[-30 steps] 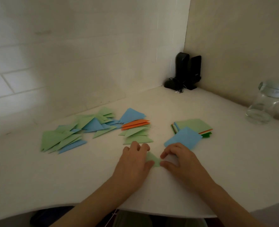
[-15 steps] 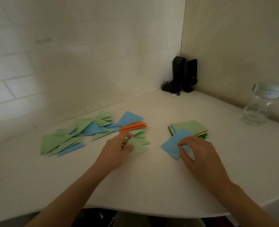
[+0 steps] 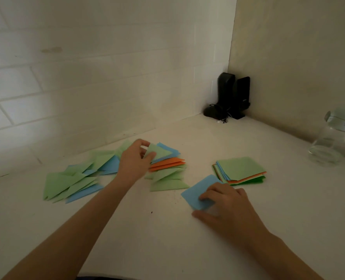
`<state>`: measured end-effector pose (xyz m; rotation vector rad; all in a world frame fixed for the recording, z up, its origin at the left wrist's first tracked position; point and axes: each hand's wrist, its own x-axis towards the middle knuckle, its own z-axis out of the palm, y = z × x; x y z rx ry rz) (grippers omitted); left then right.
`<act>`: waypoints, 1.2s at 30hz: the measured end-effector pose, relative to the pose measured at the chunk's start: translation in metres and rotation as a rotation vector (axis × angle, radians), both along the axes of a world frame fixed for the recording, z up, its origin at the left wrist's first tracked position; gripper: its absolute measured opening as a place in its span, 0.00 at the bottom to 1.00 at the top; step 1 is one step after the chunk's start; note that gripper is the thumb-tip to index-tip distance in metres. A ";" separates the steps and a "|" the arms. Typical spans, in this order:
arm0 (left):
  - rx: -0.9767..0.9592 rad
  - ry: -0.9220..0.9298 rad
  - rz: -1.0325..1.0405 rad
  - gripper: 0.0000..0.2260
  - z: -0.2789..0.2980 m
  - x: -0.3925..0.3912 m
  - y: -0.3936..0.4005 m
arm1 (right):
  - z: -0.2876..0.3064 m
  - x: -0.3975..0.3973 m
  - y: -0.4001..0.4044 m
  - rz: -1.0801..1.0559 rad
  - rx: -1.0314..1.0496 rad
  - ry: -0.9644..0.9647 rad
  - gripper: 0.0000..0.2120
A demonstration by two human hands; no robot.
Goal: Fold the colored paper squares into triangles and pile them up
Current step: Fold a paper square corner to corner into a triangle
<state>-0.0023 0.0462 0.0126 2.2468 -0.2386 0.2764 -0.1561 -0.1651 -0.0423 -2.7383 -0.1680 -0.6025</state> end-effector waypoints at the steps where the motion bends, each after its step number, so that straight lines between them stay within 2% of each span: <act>1: 0.009 -0.019 0.016 0.08 0.002 0.009 -0.002 | -0.001 0.002 -0.001 0.006 -0.012 -0.041 0.20; 6: 0.135 0.035 0.066 0.13 -0.009 0.047 -0.011 | -0.006 0.004 -0.001 -0.002 -0.014 -0.120 0.13; 7: 0.197 0.001 0.096 0.15 -0.013 0.050 -0.011 | -0.008 0.004 -0.002 0.000 -0.006 -0.131 0.12; 9: 0.248 -0.188 0.103 0.14 -0.015 0.043 -0.016 | -0.010 0.005 -0.003 -0.010 0.056 -0.127 0.09; 11: 0.133 -0.320 -0.097 0.07 -0.008 0.021 -0.024 | -0.011 0.006 -0.004 -0.018 0.151 -0.107 0.06; 14: 0.106 -0.229 -0.535 0.01 -0.002 -0.024 -0.033 | -0.011 0.007 -0.005 0.010 0.283 -0.092 0.05; 17: 0.182 -0.088 -0.736 0.09 -0.012 -0.055 -0.031 | -0.011 0.007 -0.005 0.015 0.296 -0.077 0.07; 20: 0.272 -0.126 -0.681 0.15 -0.032 -0.072 -0.026 | -0.010 0.002 -0.004 0.014 0.274 -0.052 0.07; 24: 0.266 -0.254 -0.578 0.13 -0.050 -0.093 -0.023 | -0.009 -0.010 -0.002 0.025 0.246 -0.043 0.07; 27: 0.245 -0.278 -0.505 0.13 -0.055 -0.101 -0.026 | -0.010 -0.016 -0.001 -0.003 0.227 -0.028 0.08; 32: 0.168 -0.212 -0.435 0.16 -0.057 -0.103 -0.030 | -0.004 -0.016 0.008 -0.075 0.250 -0.012 0.11; 36: 0.137 -0.134 -0.400 0.13 -0.058 -0.102 -0.034 | 0.000 -0.017 0.011 -0.136 0.346 0.037 0.13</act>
